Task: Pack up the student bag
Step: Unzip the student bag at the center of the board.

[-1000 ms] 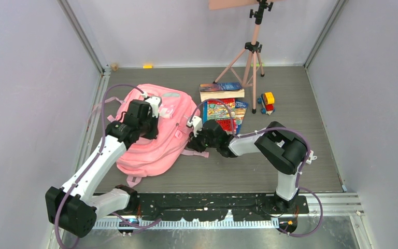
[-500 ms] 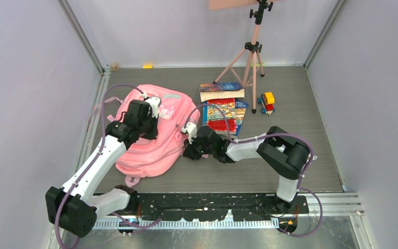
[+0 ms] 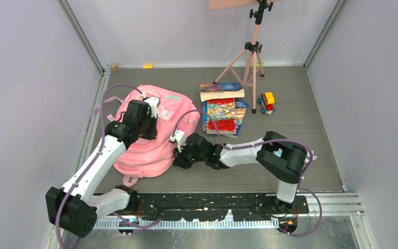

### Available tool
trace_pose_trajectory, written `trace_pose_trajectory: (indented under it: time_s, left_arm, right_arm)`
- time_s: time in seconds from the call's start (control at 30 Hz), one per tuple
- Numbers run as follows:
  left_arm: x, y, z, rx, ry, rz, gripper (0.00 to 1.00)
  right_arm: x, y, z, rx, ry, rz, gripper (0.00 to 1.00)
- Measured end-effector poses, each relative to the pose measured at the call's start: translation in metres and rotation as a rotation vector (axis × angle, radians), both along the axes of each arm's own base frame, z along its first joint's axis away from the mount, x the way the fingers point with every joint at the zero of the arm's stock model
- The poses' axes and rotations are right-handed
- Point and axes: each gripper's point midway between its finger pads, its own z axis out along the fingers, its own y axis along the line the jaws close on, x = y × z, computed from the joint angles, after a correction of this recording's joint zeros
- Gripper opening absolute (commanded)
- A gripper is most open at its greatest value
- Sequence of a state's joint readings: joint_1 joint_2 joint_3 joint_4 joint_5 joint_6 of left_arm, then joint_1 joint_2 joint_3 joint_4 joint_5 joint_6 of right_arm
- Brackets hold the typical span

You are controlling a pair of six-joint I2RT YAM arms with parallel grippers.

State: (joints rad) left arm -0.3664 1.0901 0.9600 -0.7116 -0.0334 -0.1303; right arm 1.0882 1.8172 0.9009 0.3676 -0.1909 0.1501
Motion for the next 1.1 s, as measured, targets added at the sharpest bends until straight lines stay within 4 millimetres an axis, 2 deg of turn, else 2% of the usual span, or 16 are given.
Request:
trace_pose_trajectory:
  time_s: [0.27, 0.43, 0.57, 0.7, 0.73, 0.8, 0.87, 1.0, 1.1]
  left_arm:
    - [0.001, 0.002, 0.000, -0.001, 0.000, 0.007, 0.00]
    - [0.001, 0.005, 0.000, 0.007, -0.001, 0.018, 0.00]
    - [0.001, 0.006, -0.001, 0.010, 0.002, 0.024, 0.00]
    - [0.001, 0.007, -0.001, 0.011, 0.001, 0.026, 0.00]
    - [0.002, 0.007, -0.001, 0.010, -0.001, 0.026, 0.00]
    - [0.004, 0.005, 0.001, 0.002, -0.009, 0.026, 0.00]
    - [0.005, 0.004, 0.002, -0.006, -0.018, 0.026, 0.00]
    - [0.006, 0.002, 0.003, -0.016, -0.018, 0.024, 0.00]
    - [0.006, 0.002, 0.003, -0.020, -0.017, 0.022, 0.00]
  right_arm:
    - [-0.014, 0.016, 0.009, -0.006, -0.005, 0.035, 0.01]
    - [-0.025, 0.036, 0.010, 0.001, -0.009, 0.072, 0.01]
    - [-0.032, 0.045, 0.012, 0.005, -0.017, 0.085, 0.17]
    - [-0.032, 0.046, 0.013, 0.008, -0.012, 0.063, 0.40]
    - [-0.034, 0.046, 0.013, 0.013, -0.007, 0.061, 0.49]
    - [-0.041, 0.045, 0.018, 0.025, -0.006, 0.065, 0.61]
    - [-0.047, 0.037, 0.024, 0.034, -0.011, 0.061, 0.69]
    - [-0.049, 0.009, 0.053, 0.089, -0.003, 0.008, 0.72]
    - [-0.019, -0.012, 0.088, 0.170, 0.020, -0.128, 0.72]
